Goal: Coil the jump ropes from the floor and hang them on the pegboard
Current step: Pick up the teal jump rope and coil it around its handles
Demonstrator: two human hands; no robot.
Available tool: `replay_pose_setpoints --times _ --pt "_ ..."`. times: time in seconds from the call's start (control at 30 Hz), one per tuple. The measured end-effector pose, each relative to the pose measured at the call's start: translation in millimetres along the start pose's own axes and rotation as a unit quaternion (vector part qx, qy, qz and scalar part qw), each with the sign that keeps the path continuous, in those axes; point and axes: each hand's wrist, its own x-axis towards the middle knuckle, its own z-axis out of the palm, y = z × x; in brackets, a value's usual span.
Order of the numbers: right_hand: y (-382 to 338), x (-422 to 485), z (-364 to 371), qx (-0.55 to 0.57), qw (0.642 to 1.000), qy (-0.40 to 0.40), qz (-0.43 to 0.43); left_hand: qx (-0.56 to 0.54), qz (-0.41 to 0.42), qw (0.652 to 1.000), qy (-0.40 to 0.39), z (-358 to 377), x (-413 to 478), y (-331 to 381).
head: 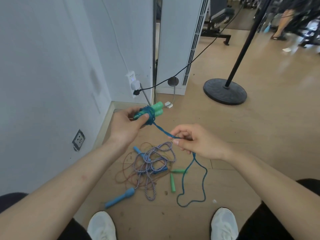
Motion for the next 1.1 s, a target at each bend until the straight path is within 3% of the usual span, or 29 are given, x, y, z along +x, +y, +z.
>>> replay_pose_setpoints --times 0.2,0.37,0.47,0.6,0.87,0.97,1.1 --pt "-6 0 3 -0.007 1.000 0.005 -0.029 0.236 0.135 0.962 -0.023 -8 1 4" --pt "-5 3 -5 0.007 0.999 0.042 -0.030 0.327 0.165 0.928 -0.065 -13 2 5" --pt "-4 4 -12 0.011 0.997 0.070 -0.032 0.344 0.182 0.909 -0.151 -15 2 5" --pt "3 7 -25 0.015 0.993 0.118 -0.028 0.312 0.162 0.885 -0.306 -14 0 -1" --pt "24 11 -38 -0.041 0.992 0.121 -0.014 0.174 0.094 0.869 -0.454 -13 -10 13" --pt "26 11 -40 -0.039 0.992 0.115 -0.020 0.080 0.059 0.875 -0.473 -17 -10 18" --pt "29 14 -41 -0.035 0.993 0.115 -0.014 -0.063 0.012 0.895 -0.441 -19 -8 17"
